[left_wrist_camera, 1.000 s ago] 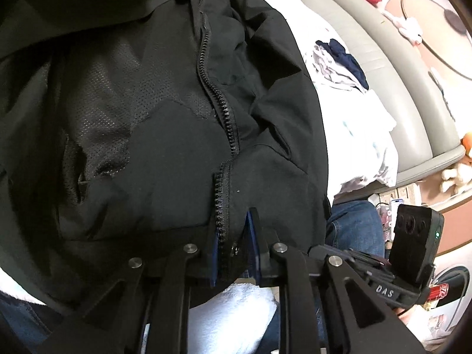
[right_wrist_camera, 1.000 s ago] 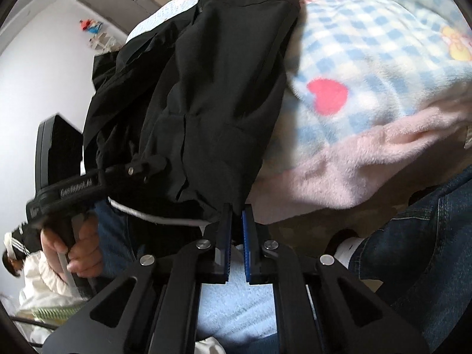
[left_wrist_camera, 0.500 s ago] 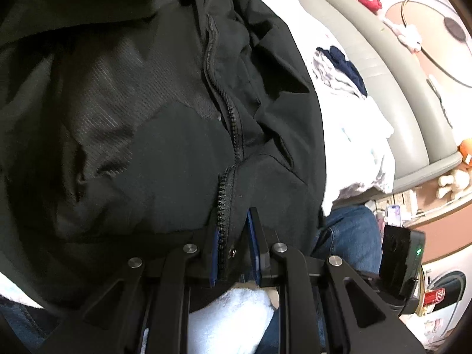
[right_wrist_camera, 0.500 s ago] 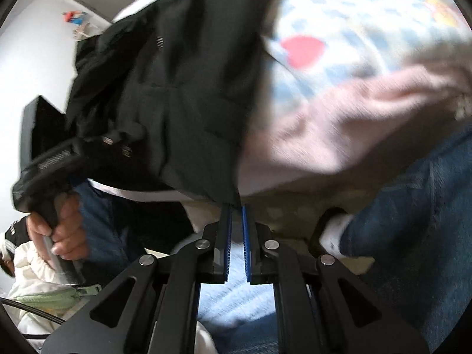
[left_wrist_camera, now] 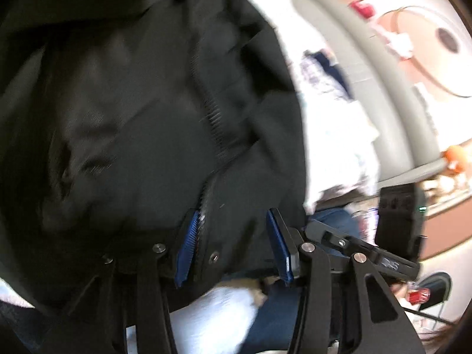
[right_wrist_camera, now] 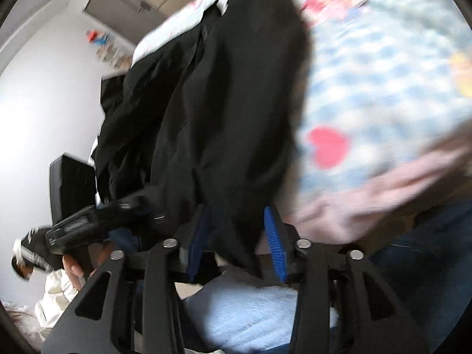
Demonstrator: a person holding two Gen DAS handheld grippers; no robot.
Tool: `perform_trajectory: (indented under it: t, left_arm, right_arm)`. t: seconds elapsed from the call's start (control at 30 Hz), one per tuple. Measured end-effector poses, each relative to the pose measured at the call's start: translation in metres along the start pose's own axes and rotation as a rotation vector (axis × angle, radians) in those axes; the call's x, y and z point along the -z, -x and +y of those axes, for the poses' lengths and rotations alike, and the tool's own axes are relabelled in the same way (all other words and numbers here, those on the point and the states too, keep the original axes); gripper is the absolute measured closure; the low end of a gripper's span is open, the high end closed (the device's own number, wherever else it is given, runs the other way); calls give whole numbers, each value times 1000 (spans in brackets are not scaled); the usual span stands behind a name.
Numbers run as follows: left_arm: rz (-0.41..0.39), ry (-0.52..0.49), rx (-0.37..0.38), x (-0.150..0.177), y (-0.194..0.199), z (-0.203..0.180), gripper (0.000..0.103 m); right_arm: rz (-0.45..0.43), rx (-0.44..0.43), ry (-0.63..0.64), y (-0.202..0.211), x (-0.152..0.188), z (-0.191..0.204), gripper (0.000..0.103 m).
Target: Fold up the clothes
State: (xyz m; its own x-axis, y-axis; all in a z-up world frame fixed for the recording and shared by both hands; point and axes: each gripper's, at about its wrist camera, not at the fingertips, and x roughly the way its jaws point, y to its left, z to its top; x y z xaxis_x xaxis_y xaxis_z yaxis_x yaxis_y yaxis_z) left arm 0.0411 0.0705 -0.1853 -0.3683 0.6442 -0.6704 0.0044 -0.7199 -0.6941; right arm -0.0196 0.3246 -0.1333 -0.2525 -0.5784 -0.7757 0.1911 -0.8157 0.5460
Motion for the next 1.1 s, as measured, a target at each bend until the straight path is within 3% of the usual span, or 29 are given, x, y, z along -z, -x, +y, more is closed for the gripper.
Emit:
perform_trajectory:
  t: [0.13, 0.2, 0.23, 0.27, 0.33, 0.4, 0.47, 0.5, 0.6, 0.67, 0.73, 0.83, 1.0, 1.1]
  left_arm:
    - [8, 5, 3, -2, -2, 2, 55]
    - [4, -9, -1, -2, -3, -1, 59]
    - [-1, -23, -5, -2, -2, -3, 79]
    - [-7, -33, -5, -1, -1, -5, 87]
    - [-31, -58, 16, -1, 5, -13, 90]
    - [-55, -112, 23, 0, 16, -28, 92]
    - [-71, -183, 12, 4, 27, -46, 93]
    - [-68, -215, -19, 7, 29, -52, 93]
    - [37, -173, -131, 9, 11, -35, 93]
    - [104, -40, -134, 3, 1, -7, 84]
    - [84, -23, -97, -4, 11, -5, 83]
    - [15, -76, -87, -20, 32, -18, 59]
    - [-38, -114, -60, -54, 44, -34, 60]
    - [-38, -149, -83, -67, 37, -43, 60]
  right_arm:
    - [36, -8, -37, -13, 11, -7, 54]
    - [49, -15, -59, -17, 16, -11, 61]
    - [56, -18, -69, -20, 19, -13, 64]
    - [63, -21, -80, -22, 21, -15, 65]
    - [50, -60, -73, -18, 21, -12, 65]
    - [48, -31, -60, -16, 23, -10, 66]
    - [50, 17, -48, -15, 26, -8, 86]
    - [51, 41, -41, -14, 27, -7, 86]
    - [54, 99, -34, -12, 32, -7, 93]
    - [59, 102, -60, -8, 34, -11, 92]
    - [45, 88, -58, 1, 35, -9, 88]
    - [2, 81, -25, 20, 32, -1, 75]
    - [-84, 98, 31, 50, 6, 14, 72]
    - [-107, 112, 49, 55, -19, 21, 69]
